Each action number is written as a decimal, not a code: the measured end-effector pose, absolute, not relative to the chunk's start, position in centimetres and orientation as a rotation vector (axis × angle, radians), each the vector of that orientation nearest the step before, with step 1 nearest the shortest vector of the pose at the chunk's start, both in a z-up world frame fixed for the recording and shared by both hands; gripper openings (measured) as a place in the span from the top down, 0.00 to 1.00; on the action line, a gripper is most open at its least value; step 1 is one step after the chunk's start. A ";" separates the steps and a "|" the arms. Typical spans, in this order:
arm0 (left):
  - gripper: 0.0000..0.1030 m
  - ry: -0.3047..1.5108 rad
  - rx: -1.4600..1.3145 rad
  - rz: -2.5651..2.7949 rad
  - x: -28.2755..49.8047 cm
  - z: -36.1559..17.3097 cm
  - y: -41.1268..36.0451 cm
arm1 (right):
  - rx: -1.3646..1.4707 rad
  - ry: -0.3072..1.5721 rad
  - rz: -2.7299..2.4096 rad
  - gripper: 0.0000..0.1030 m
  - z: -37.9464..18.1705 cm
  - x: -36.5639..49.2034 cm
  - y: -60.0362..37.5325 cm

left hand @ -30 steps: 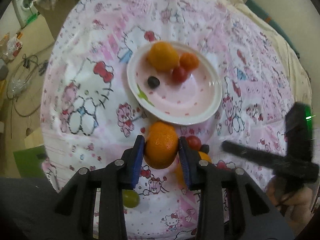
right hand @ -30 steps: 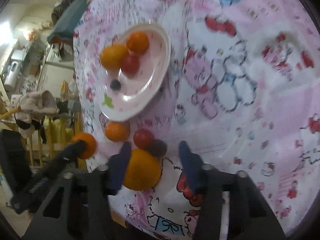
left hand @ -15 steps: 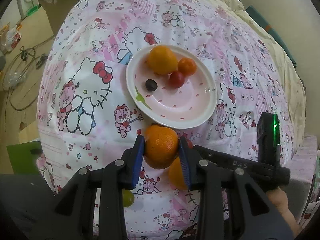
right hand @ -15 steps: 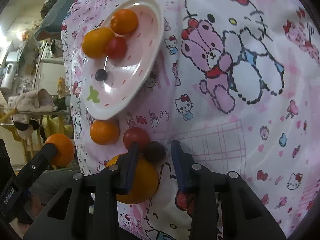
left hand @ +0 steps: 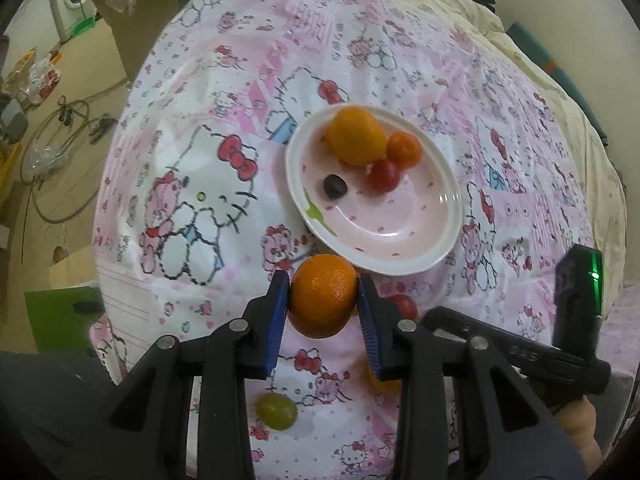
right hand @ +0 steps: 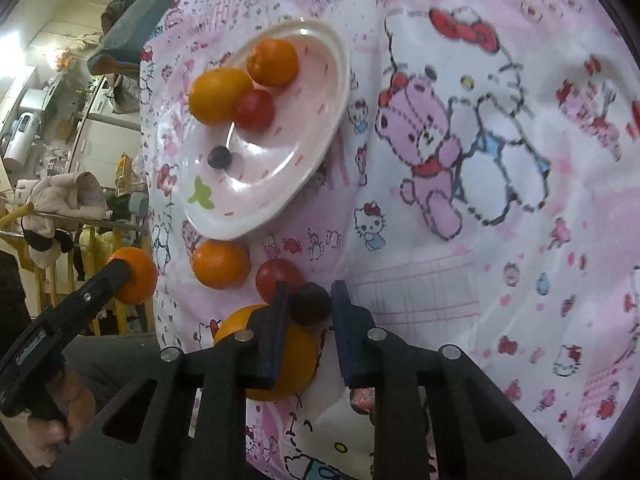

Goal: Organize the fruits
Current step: 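Grasp a tangerine with the left tool while the right tool grasps a dark grape, then carry the tangerine and the dark grape over the plate with both tools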

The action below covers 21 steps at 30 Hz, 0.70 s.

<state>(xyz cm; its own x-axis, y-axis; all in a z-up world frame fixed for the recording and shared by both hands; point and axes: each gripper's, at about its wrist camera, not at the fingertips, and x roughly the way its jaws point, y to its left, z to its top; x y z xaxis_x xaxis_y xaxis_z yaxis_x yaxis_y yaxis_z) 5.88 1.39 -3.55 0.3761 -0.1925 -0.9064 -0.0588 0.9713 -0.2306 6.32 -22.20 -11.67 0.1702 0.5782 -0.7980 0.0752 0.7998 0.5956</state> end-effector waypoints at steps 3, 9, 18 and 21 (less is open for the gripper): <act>0.71 1.165 -0.235 -0.070 5.7 -3.3 1.9 | 0.598 1.341 0.385 0.79 -10.8 6.0 -23.0; 0.71 1.148 -0.204 -0.035 5.8 -3.2 2.3 | 0.640 1.271 0.389 0.79 -8.9 6.4 -24.5; 0.71 1.158 -0.130 -0.021 6.0 -2.5 1.9 | 0.686 1.150 0.432 0.78 -4.9 8.2 -25.9; 0.71 1.154 -0.093 -0.027 6.5 -2.0 1.5 | 0.671 1.122 0.444 0.78 -3.6 9.1 -26.2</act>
